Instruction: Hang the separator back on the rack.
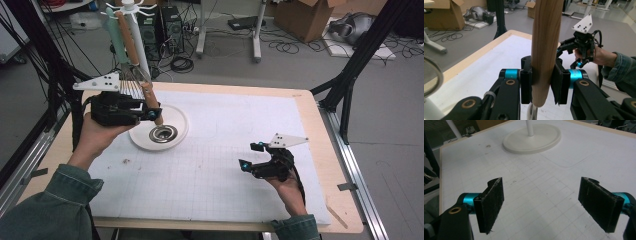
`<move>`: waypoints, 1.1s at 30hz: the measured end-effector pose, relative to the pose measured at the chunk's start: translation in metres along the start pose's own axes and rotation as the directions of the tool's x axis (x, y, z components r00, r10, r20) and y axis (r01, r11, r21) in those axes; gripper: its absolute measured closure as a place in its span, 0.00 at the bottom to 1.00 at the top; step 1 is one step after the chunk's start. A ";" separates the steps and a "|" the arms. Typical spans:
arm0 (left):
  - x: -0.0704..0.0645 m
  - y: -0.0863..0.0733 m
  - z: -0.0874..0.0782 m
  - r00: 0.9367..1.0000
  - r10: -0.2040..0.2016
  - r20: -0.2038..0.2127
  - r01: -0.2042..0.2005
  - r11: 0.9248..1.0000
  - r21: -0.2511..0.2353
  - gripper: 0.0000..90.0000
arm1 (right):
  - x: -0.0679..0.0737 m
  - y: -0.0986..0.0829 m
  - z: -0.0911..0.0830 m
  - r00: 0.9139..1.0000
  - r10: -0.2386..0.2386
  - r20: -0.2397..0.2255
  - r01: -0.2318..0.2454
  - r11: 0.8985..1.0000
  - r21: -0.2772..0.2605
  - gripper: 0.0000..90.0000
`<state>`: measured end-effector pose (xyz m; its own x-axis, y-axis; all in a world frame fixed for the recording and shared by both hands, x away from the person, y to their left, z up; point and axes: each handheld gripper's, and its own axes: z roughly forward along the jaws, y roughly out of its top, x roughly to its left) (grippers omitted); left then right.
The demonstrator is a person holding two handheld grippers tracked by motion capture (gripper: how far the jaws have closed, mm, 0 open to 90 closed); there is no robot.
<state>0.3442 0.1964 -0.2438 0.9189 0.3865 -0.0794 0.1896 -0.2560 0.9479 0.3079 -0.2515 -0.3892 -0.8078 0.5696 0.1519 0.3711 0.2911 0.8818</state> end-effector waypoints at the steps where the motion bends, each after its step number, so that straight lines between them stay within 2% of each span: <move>1: 0.001 0.002 -0.001 1.000 -0.001 0.000 0.001 1.000 -0.001 0.80 | 0.000 0.000 0.000 1.000 -0.001 0.001 0.001 1.000 0.002 0.22; 5: 0.004 0.009 -0.005 1.000 -0.001 -0.006 0.001 1.000 -0.001 0.80 | 0.001 0.000 0.001 1.000 0.005 0.002 -0.005 1.000 0.014 0.22; 9: 0.006 0.017 -0.007 1.000 0.000 -0.013 0.000 1.000 -0.002 0.80 | 0.000 -0.001 0.000 1.000 -0.005 0.003 0.005 1.000 0.013 0.22; 18: 0.010 0.032 -0.011 1.000 0.003 -0.021 -0.003 1.000 -0.006 0.80 | -0.001 -0.003 -0.002 1.000 -0.005 0.014 0.005 1.000 0.010 0.22; 22: 0.011 0.038 -0.013 1.000 0.003 -0.023 -0.003 1.000 -0.007 0.80 | -0.001 -0.005 -0.003 1.000 0.009 0.017 -0.009 1.000 0.012 0.21; 25: 0.012 0.042 -0.015 1.000 0.007 -0.030 -0.007 1.000 -0.006 0.80 | -0.002 -0.008 -0.003 1.000 0.000 0.023 0.000 1.000 0.008 0.21; 33: 0.017 0.054 -0.016 0.999 -0.004 -0.035 0.003 1.000 -0.008 0.80 | -0.002 -0.012 -0.003 1.000 0.012 0.019 -0.012 1.000 0.013 0.21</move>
<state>0.3645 0.2036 -0.1893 0.9055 0.4181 -0.0721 0.1899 -0.2475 0.9501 0.3037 -0.2583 -0.3991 -0.7944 0.5878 0.1534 0.3866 0.2943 0.8740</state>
